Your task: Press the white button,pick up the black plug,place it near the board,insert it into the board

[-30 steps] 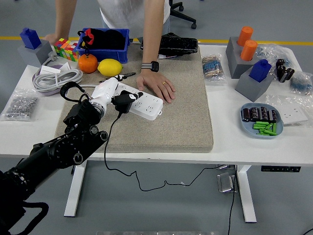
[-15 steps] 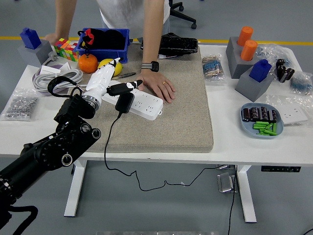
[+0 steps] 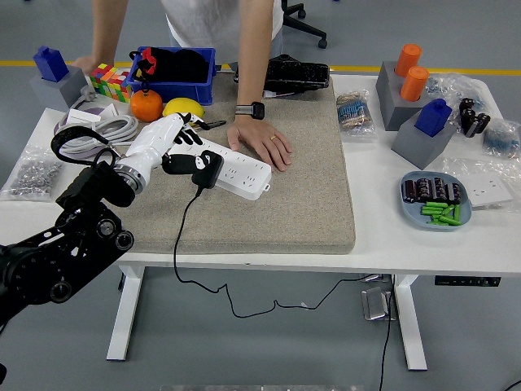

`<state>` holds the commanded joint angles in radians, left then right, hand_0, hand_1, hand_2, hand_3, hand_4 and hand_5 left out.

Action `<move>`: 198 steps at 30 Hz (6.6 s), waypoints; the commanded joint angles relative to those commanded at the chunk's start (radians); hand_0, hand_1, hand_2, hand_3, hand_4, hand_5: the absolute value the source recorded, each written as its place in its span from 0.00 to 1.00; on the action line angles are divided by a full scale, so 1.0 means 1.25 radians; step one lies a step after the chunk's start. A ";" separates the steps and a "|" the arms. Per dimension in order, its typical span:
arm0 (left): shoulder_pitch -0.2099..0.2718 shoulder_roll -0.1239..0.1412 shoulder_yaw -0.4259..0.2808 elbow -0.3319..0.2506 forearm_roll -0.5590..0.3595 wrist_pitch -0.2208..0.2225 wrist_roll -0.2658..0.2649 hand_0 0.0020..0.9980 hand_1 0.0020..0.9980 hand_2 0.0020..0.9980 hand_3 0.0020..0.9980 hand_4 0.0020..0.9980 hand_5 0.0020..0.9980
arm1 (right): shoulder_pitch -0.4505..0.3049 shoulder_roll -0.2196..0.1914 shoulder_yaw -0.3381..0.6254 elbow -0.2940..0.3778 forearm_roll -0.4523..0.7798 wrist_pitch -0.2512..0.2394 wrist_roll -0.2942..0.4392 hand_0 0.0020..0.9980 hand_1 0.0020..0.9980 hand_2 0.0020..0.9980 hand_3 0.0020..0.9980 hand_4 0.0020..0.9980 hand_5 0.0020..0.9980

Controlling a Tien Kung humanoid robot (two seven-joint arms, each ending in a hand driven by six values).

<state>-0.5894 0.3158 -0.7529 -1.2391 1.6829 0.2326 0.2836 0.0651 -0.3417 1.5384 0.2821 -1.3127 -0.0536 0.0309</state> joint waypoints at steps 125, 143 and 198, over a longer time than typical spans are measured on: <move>0.020 -0.076 -0.184 0.081 0.026 0.090 -0.181 0.94 0.95 0.89 0.86 0.85 0.49 | -0.004 0.003 -0.003 0.003 0.005 -0.005 0.012 0.67 0.60 0.56 0.58 0.63 0.33; 0.085 0.007 -0.455 0.057 0.053 0.082 -0.182 0.94 0.94 0.88 0.85 0.84 0.59 | 0.012 -0.008 -0.005 -0.008 0.004 -0.009 0.014 0.67 0.60 0.56 0.58 0.63 0.33; 0.127 -0.001 -0.497 0.021 0.059 0.059 -0.161 0.94 0.92 0.86 0.83 0.83 0.65 | -0.002 0.004 0.046 -0.013 -0.028 -0.009 0.015 0.67 0.60 0.56 0.58 0.63 0.33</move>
<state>-0.4309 0.3147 -1.3748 -1.2127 1.7563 0.3061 0.0825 0.0631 -0.3370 1.5957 0.2663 -1.3472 -0.0648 0.0492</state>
